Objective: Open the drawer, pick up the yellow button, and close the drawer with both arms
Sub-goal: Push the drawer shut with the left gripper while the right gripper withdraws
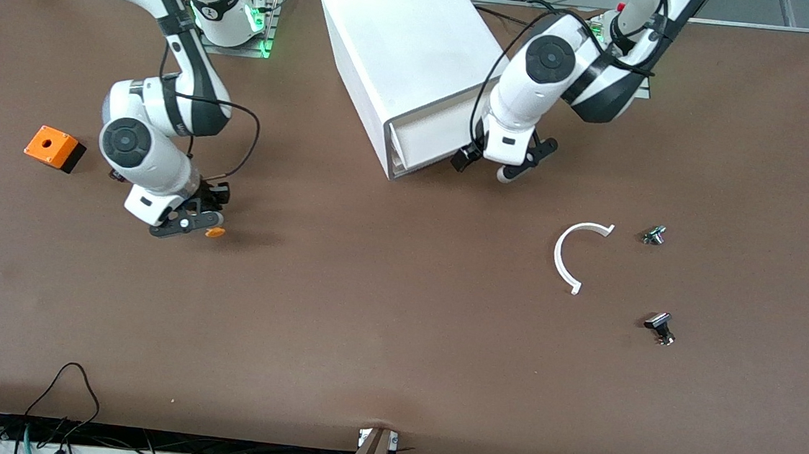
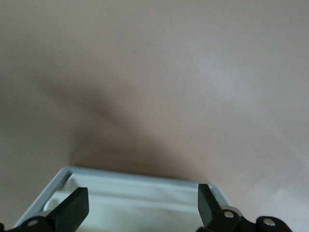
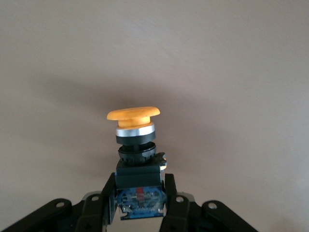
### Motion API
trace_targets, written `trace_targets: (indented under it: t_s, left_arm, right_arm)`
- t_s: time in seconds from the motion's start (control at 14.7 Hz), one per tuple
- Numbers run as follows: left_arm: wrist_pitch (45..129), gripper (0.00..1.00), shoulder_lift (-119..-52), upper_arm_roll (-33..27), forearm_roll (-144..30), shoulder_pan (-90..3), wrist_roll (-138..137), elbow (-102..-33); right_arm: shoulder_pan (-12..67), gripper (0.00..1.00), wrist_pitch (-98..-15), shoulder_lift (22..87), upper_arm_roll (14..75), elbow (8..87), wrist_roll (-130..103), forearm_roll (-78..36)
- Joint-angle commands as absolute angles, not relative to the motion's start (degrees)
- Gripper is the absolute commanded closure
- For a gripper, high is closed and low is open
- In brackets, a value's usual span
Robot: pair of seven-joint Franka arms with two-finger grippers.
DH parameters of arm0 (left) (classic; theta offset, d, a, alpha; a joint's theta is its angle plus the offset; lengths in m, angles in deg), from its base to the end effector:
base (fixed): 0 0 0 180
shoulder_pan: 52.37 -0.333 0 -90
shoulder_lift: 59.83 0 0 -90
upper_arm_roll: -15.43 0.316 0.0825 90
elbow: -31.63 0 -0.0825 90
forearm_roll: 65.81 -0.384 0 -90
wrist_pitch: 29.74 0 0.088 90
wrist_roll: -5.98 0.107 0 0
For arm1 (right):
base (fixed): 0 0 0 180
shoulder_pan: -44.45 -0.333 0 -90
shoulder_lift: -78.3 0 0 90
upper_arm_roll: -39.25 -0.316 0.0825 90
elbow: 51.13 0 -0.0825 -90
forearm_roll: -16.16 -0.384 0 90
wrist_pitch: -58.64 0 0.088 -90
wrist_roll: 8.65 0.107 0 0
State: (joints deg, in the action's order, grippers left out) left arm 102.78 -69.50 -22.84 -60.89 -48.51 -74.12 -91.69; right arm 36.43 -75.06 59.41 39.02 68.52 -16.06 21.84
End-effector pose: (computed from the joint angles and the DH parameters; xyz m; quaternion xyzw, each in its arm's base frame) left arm 0.4165 -0.3725 0.3416 0.9310 0.3549 -0.0675 0.0516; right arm 0.5694 0.0809 0.2581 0.9837 0.1712 -0.0419 0.0340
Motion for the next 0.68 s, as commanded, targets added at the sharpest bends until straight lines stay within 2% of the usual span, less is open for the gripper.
trace_targets:
  t_s: [0.0, 0.34, 0.61]
  left_arm:
    - [100.0, 0.01, -67.31, -26.39, -59.4, -48.41, -77.6, -94.06]
    - [98.84, 0.01, -67.13, -28.6, -56.87, -48.41, -78.31, -94.41]
    - [98.84, 0.01, -67.3, -28.78, -54.48, -48.76, -77.43, -94.94]
  right_arm:
    - [42.32, 0.8, -77.06, 60.64, 38.02, 70.86, -24.0, 21.17]
    - [47.87, 0.79, -79.08, 57.3, 38.02, 71.3, -34.9, 21.0]
    - [50.77, 0.72, -81.02, 55.1, 37.93, 71.22, -42.12, 20.91]
